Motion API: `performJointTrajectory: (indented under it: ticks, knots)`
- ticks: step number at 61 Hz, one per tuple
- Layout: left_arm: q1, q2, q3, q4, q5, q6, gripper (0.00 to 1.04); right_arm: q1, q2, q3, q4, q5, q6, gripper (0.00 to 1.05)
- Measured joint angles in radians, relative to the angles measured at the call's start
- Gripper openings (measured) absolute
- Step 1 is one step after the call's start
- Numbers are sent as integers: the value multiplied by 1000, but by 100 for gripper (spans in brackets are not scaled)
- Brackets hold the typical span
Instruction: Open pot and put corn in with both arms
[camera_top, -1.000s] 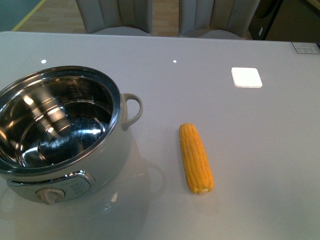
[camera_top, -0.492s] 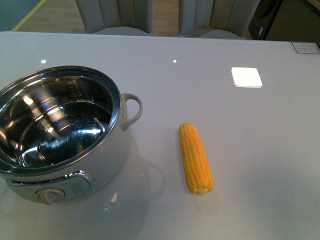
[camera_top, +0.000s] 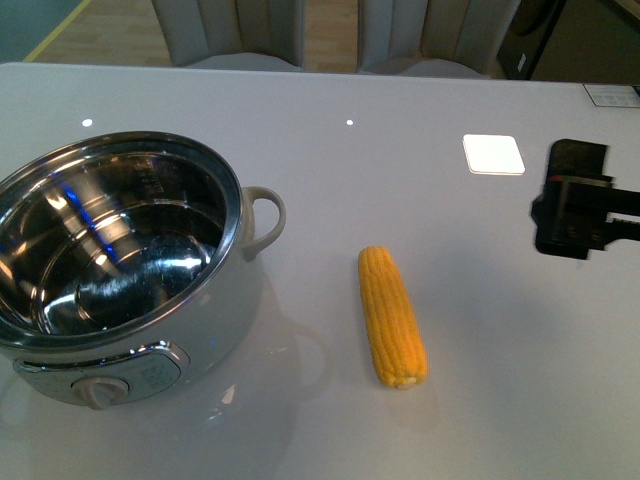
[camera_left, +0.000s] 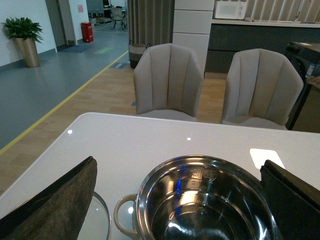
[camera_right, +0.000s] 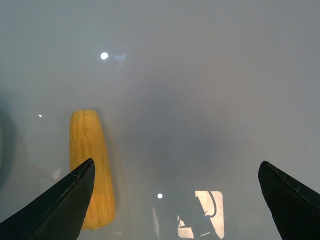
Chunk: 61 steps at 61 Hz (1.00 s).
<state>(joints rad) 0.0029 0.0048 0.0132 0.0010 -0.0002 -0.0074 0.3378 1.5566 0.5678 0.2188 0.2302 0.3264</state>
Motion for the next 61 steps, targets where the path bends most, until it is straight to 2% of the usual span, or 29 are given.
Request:
performJointTrajectory:
  ticks: [19, 40, 61]
  knots:
    - [0, 0, 0, 0, 0, 0, 98, 77, 309, 142, 53, -45, -1, 96]
    - [0, 0, 0, 0, 0, 0, 98, 148, 497, 204, 88, -74, -8, 96]
    - [0, 0, 0, 0, 0, 0, 98, 183, 600, 286, 80, -85, -45, 96]
